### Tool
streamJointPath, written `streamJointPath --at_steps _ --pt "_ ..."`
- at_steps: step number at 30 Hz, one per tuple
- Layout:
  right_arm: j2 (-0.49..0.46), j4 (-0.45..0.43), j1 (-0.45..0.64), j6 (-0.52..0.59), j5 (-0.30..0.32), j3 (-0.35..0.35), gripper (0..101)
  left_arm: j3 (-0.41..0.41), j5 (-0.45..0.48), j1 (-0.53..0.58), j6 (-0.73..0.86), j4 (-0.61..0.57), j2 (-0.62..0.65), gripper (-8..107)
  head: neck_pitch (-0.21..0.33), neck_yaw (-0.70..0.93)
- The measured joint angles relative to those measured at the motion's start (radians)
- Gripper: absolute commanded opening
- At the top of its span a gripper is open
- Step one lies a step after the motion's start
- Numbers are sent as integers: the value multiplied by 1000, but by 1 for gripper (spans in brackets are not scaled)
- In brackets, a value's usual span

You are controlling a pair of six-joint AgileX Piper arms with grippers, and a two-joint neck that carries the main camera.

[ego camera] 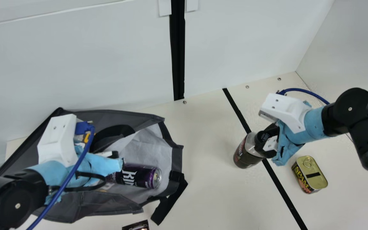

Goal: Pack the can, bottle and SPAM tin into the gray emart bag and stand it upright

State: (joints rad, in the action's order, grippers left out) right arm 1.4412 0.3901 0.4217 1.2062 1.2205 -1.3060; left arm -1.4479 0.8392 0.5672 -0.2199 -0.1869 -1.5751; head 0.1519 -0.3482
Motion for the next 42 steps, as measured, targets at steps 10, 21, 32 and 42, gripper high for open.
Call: streamJointPath --at_steps 10,21,32,42 --pt "-36 5 -84 -16 -2 41 0 0 0 0 0 0 0 -8 0 2" --pt "-62 23 -165 -29 1 69 0 0 0 0 0 0 0 -8 0 2" --pt "-81 129 -234 -75 0 66 0 0 0 0 0 0 0 -8 -2 2" --pt "-114 242 -340 -177 1 40 0 0 0 0 0 0 0 -8 0 0"
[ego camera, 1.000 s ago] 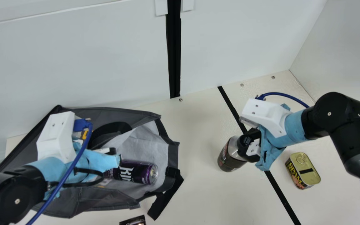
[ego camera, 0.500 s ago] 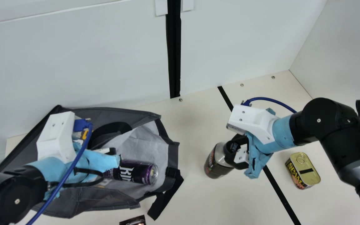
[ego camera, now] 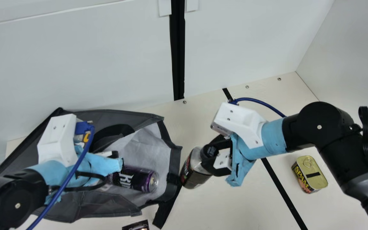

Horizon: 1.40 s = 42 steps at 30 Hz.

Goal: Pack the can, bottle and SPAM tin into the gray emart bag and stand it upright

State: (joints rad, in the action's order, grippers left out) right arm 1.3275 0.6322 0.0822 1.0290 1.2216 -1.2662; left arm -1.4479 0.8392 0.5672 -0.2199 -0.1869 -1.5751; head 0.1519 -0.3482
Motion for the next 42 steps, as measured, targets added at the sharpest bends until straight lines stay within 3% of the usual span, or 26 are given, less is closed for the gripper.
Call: streamJointPath --at_steps 16,42 --pt "-23 90 -101 -114 0 -72 0 0 0 0 0 0 0 -8 0 0" --pt "12 234 -101 -60 -3 -92 0 0 0 0 0 0 0 -8 0 0"
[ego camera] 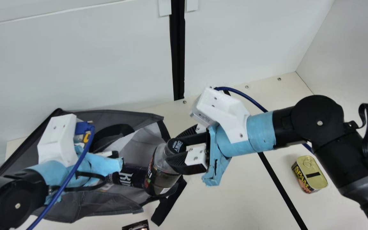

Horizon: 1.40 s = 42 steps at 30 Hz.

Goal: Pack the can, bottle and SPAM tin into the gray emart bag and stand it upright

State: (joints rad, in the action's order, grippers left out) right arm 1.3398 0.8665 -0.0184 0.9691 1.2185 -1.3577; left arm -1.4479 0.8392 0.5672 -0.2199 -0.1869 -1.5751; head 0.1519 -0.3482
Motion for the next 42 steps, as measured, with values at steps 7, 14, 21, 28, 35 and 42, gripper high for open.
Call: streamJointPath --at_steps 7,14,21,28,35,42 --pt "21 34 12 21 0 -1 0 0 0 0 0 0 0 -8 0 0" --pt "42 62 25 46 0 -10 0 0 0 0 0 0 0 -8 0 2" --pt "62 92 38 68 -1 -14 0 0 0 0 0 0 0 -8 0 2" --pt "75 120 38 79 0 -12 0 0 0 0 0 0 0 -8 0 2" --pt "89 138 37 91 0 3 0 0 0 0 0 0 0 -8 0 0" --pt "105 151 36 104 1 16 0 0 0 0 0 0 0 -8 0 0"
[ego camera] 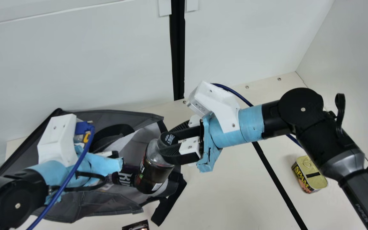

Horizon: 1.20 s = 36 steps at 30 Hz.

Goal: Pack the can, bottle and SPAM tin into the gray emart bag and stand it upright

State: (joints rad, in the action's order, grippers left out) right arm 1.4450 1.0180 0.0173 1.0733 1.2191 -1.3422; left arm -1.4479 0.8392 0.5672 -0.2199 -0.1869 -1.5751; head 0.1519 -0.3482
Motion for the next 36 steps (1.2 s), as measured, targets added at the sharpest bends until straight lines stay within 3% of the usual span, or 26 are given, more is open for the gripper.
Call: streamJointPath --at_steps 23,36 --pt "88 27 -17 -4 0 -45 0 0 0 0 0 0 0 -8 0 2" --pt "132 42 -91 -11 -72 -43 0 0 0 0 0 0 0 -8 0 0"
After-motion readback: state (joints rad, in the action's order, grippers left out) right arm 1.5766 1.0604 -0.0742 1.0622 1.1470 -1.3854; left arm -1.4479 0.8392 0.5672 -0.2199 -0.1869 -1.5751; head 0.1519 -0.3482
